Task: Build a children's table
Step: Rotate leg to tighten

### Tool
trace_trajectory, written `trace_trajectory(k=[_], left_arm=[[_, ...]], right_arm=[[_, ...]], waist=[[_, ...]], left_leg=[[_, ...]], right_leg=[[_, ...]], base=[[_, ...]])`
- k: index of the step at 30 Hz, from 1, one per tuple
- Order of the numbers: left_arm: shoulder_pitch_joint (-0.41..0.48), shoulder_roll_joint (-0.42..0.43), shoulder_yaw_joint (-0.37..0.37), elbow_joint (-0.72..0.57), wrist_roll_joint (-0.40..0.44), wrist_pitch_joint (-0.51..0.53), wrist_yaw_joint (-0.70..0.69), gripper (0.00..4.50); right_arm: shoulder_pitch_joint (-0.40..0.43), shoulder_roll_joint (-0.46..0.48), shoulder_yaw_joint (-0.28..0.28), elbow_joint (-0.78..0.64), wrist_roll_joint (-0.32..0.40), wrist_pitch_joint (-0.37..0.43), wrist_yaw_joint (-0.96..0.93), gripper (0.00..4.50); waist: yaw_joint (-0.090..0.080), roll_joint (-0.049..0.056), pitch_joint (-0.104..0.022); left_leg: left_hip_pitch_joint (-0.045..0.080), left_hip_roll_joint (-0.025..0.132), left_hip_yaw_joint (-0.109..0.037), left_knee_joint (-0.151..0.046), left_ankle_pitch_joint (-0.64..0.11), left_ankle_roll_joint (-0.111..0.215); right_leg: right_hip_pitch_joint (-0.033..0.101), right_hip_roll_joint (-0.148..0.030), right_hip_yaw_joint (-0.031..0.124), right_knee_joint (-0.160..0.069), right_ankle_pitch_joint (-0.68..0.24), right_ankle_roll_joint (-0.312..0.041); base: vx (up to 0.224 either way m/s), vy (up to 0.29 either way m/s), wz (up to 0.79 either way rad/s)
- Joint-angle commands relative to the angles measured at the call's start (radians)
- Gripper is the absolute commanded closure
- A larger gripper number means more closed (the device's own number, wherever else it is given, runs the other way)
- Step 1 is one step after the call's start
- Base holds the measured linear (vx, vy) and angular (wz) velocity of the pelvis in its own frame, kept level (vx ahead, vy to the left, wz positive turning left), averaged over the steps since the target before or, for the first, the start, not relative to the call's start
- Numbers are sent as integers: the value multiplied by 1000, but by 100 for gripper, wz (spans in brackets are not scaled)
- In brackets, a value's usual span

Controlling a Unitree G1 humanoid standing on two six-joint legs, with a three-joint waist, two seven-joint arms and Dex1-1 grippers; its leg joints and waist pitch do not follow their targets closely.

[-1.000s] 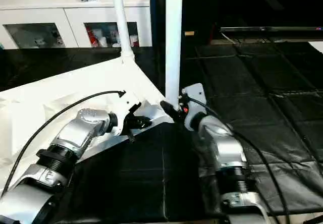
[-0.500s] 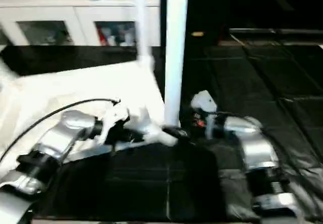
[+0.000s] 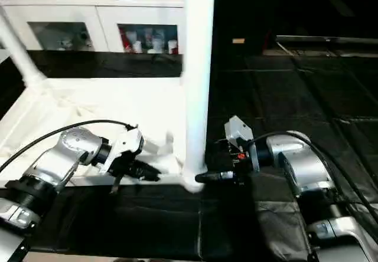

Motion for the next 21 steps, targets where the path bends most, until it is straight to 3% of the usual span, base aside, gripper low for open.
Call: trace_trajectory(k=[1, 10, 15, 21], left_arm=[[-3, -3, -25, -50, -15, -19, -49, 450], [4, 2, -31, -66, -18, -18, -63, 450], [6, 3, -32, -71, -18, -15, -66, 450], [7, 0, -33, -67, -16, -16, -63, 450]], right_arm=[[-11, 2, 13, -6, 12, 1, 25, 82], [1, 2, 27, -6, 24, 14, 61, 162], [10, 1, 32, -13, 29, 17, 68, 217], [20, 3, 37, -28, 33, 29, 73, 248]], waist=[[-5, -18, -74], [-5, -14, -71], [-5, -16, -74], [-4, -16, -74]], left_leg=[[8, 19, 8, -67, -200, 74], [8, 18, 7, -69, -223, 62], [7, 18, 7, -67, -208, 68], [7, 18, 7, -66, -204, 69]], right_leg=[[53, -31, 40, -56, -226, -257], [53, -32, 40, -63, -283, -237], [54, -31, 39, -58, -244, -248], [55, -32, 39, -58, -245, -248]], base=[[0, 0, 0], [0, 0, 0], [0, 0, 0], [0, 0, 0]])
